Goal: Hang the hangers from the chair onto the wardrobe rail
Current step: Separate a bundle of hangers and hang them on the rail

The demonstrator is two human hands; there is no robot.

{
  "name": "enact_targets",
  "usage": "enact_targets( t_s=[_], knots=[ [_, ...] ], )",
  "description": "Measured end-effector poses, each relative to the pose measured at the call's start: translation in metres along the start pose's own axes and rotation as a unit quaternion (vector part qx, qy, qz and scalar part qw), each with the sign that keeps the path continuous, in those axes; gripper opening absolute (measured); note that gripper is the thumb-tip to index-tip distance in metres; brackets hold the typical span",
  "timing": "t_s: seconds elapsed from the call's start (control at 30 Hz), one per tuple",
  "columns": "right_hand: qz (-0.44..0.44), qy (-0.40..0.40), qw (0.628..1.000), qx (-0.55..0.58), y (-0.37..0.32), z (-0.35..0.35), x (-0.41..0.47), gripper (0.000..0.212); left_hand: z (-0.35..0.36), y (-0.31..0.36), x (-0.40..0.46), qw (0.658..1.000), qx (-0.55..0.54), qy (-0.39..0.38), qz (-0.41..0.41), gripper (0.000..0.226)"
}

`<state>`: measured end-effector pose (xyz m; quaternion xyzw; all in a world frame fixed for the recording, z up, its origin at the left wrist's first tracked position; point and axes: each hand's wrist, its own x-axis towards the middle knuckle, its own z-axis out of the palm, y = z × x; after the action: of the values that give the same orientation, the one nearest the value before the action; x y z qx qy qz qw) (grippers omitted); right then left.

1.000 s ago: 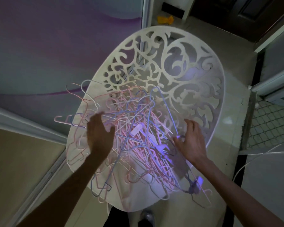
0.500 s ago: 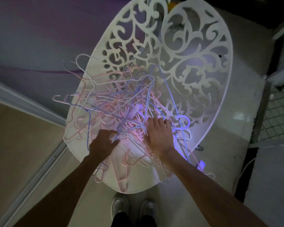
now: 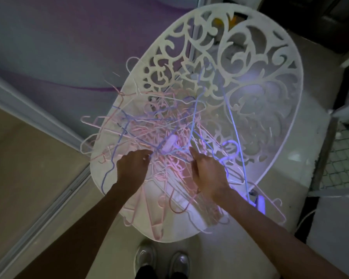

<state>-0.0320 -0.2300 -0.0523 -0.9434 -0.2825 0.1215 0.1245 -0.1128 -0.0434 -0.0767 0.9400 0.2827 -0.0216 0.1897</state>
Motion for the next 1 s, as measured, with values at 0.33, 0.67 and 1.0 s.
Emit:
enact_targets(
  t_s=[0.33,0.67,1.0],
  knots=[
    [0.018,-0.089,0.974,0.208,-0.014,-0.025,0.028,0.046,-0.023,-0.014,0.022,0.999,-0.051,-0.010,-0.003,0.021],
    [0.023,-0.073,0.996,0.039,-0.026,-0.026,0.044,0.047,-0.052,0.001,0.020,0.988,-0.039,0.125,0.076,0.019],
    [-0.055,-0.097,0.994,-0.004,-0.016,-0.046,0.020,0.046,-0.040,-0.025,0.036,0.999,-0.021,0.032,0.016,0.023]
  ],
)
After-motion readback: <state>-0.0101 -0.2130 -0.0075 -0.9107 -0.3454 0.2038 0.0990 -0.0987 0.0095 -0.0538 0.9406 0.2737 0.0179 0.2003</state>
